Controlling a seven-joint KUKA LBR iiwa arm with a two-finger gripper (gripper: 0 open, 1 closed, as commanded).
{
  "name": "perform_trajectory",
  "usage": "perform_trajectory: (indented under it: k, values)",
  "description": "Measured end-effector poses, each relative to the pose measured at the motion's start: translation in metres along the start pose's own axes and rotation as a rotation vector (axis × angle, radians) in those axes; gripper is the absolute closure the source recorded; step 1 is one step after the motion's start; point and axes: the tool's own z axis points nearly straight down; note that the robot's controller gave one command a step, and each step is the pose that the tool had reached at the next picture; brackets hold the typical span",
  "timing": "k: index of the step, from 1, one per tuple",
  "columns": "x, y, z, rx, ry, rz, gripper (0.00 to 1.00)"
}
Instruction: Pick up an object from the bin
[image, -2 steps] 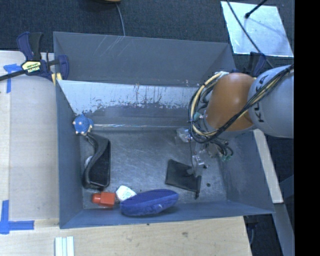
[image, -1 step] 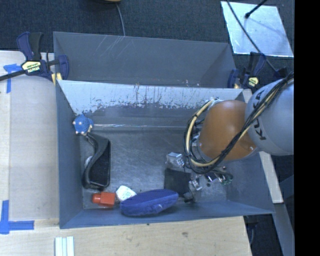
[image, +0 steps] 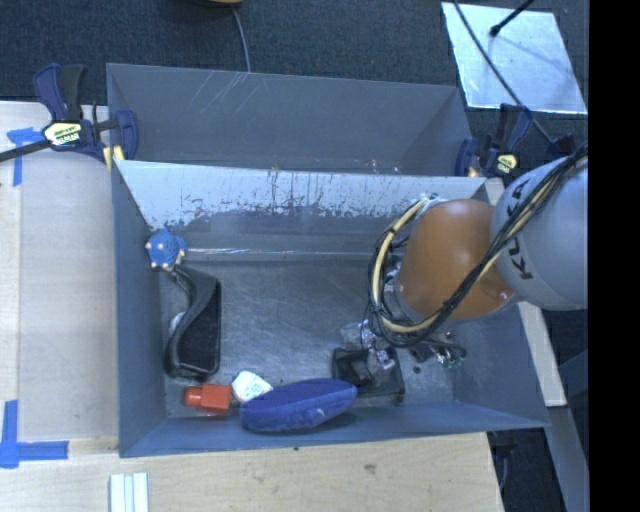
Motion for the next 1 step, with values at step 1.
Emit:
perform_trajectory:
  k: [1]
  values:
    - [-0.013, -0.0198, -0.1682, 0.005, -0.009, 0.059, 1.0]
